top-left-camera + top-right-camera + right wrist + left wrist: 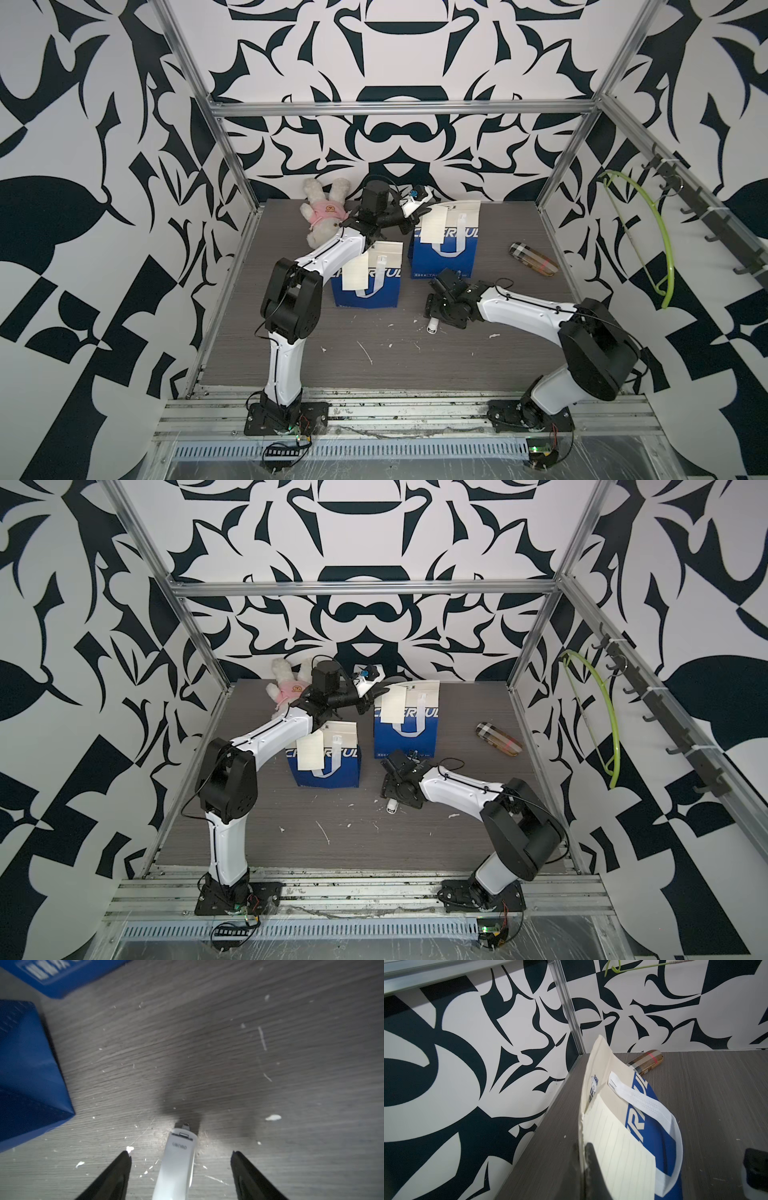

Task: Staple the receipts to the bags
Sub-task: Pick up the stapler from the center of the board.

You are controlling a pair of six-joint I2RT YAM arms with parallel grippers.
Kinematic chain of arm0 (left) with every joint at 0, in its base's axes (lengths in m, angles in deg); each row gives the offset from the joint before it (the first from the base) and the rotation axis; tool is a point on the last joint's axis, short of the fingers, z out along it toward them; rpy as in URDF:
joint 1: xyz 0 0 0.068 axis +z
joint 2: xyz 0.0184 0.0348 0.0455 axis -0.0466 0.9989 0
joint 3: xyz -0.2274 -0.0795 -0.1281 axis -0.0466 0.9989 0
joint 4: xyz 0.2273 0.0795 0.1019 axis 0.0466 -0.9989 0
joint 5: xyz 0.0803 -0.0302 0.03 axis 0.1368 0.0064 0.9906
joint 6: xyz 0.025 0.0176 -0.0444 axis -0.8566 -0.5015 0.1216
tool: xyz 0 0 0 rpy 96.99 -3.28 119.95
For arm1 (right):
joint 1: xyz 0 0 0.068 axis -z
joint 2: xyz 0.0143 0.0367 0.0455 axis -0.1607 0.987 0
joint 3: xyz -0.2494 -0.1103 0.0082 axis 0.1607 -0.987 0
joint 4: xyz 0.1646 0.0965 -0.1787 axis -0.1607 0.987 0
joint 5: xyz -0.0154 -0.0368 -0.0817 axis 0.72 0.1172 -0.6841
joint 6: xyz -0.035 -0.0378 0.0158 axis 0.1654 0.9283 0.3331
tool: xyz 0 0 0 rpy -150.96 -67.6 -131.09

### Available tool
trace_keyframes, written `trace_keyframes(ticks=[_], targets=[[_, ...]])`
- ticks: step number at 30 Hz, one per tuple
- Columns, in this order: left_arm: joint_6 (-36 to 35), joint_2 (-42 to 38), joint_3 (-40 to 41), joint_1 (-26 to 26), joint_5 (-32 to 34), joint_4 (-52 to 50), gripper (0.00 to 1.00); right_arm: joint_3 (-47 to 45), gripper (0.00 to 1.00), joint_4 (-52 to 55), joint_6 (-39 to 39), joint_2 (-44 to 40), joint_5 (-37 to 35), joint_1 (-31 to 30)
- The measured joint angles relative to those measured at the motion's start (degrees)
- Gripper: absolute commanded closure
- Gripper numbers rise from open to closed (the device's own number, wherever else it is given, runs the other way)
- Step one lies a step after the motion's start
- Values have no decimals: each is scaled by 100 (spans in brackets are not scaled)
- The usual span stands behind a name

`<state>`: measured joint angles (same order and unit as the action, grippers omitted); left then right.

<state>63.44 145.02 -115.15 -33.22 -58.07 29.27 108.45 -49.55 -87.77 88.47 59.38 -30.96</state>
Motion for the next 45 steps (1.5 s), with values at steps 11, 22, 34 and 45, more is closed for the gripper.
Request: trace_keyframes(ticks=[11, 22, 34, 45], targets=[[-81, 0, 13, 2, -2, -2, 100, 151, 39, 177, 48, 258, 157, 0], [-120, -70, 111, 2, -2, -28, 100, 291, 62, 245, 201, 483, 164, -2], [-129, -74, 118, 2, -7, -48, 100, 245, 100, 385, 269, -197, 157, 0], [-216, -160, 216, 0, -57, -175, 100, 326, 100, 398, 1502, -2245, -431, -2]])
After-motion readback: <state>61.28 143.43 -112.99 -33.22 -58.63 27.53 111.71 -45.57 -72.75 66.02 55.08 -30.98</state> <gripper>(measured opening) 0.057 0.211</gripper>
